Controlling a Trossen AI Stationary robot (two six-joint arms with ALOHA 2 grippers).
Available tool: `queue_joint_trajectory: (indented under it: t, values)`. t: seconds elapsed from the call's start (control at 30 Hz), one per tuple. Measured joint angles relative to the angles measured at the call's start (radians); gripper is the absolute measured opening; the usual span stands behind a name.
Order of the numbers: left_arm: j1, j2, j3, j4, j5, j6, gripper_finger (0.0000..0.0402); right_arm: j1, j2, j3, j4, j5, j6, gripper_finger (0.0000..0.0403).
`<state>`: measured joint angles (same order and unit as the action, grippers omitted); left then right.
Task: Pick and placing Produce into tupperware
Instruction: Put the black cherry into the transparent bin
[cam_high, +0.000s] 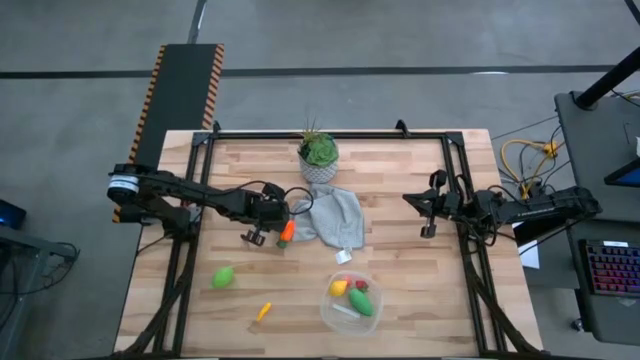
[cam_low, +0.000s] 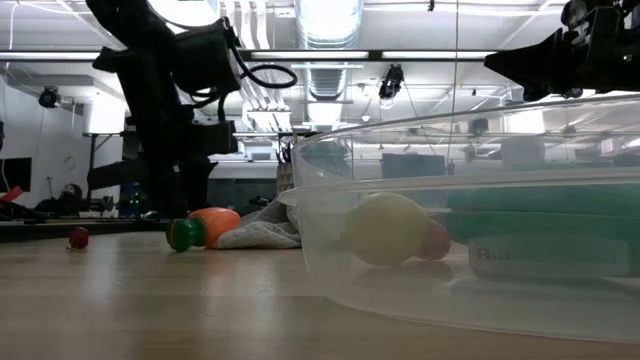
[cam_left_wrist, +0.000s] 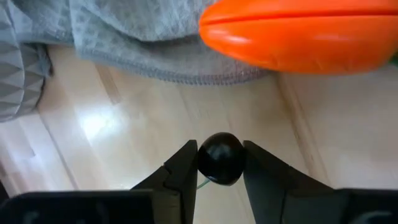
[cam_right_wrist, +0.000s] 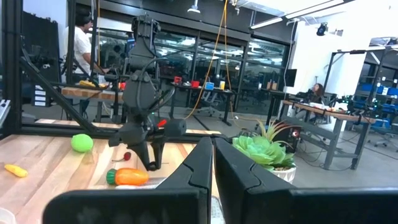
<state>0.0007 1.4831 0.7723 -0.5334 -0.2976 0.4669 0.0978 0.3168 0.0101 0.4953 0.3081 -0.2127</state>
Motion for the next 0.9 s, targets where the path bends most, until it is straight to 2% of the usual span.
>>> queue_joint_trajectory:
  t: [0.27, 0.37, 0.67, 0.9]
  values:
    - [-0.009, -0.066, 0.015, 0.005, 0.016, -0.154, 0.0089, 0.0, 0.0, 0.0, -0.002, 0.0, 0.002, 0.0009]
    - [-0.018, -0.104, 0.027, 0.043, 0.056, -0.199, 0.0089, 0.0, 0.0, 0.0, -0.002, 0.0, 0.002, 0.0009]
    - [-0.078, -0.169, 0.038, 0.378, 0.191, -0.272, 0.0089, 0.0, 0.0, 0.0, -0.004, 0.0, 0.002, 0.0009]
    - [-0.137, -0.113, 0.037, 0.611, 0.268, -0.304, 0.0089, 0.0, 0.0, 0.0, -0.004, 0.002, 0.0, 0.0009]
